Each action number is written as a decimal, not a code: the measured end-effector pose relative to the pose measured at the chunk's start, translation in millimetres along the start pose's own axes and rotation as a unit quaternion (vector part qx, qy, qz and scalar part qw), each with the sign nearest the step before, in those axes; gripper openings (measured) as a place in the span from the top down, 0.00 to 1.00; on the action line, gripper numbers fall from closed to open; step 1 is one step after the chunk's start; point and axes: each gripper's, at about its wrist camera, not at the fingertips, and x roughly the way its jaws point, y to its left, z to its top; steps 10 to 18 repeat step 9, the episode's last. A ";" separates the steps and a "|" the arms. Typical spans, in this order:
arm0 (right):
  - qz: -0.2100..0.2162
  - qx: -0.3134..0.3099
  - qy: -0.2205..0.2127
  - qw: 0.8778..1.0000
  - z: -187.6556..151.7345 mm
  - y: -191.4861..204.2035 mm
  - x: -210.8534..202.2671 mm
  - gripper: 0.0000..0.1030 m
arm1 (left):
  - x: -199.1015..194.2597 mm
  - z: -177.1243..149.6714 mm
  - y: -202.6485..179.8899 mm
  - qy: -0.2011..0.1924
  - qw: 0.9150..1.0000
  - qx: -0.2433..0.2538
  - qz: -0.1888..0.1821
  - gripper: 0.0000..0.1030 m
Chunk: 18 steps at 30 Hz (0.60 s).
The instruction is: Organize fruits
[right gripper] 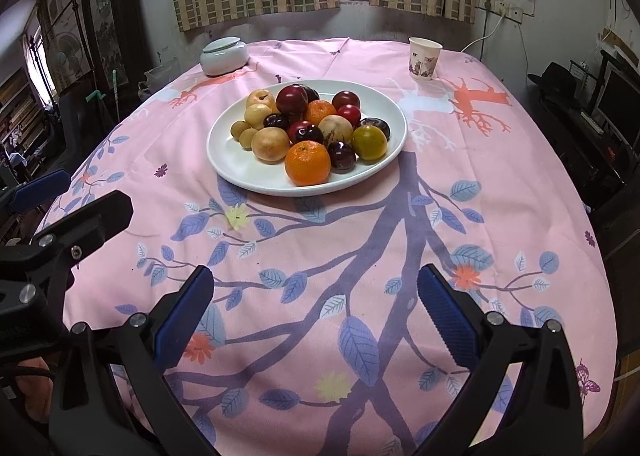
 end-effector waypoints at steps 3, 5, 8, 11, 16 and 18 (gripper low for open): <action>0.001 0.002 0.001 1.000 0.3 -0.8 0.4 0.01 | 1.3 -0.9 0.8 0.004 1.000 -0.001 0.004 0.02; 0.001 0.004 0.001 1.000 0.4 -0.9 0.8 0.01 | 2.9 -1.3 1.6 0.007 1.000 -0.002 0.006 0.02; 0.002 0.004 0.002 1.000 0.9 -1.5 1.2 0.01 | 5.7 -1.8 4.3 0.014 1.000 -0.006 0.005 0.02; 0.001 0.004 0.002 1.000 0.9 -1.5 1.2 0.01 | 6.4 -2.0 5.1 0.015 1.000 -0.008 0.005 0.02; 0.001 0.004 0.002 1.000 0.9 -1.5 1.2 0.01 | 6.4 -2.0 5.1 0.015 1.000 -0.008 0.005 0.02; 0.001 0.004 0.002 1.000 0.9 -1.5 1.2 0.01 | 6.4 -2.0 5.1 0.015 1.000 -0.008 0.005 0.02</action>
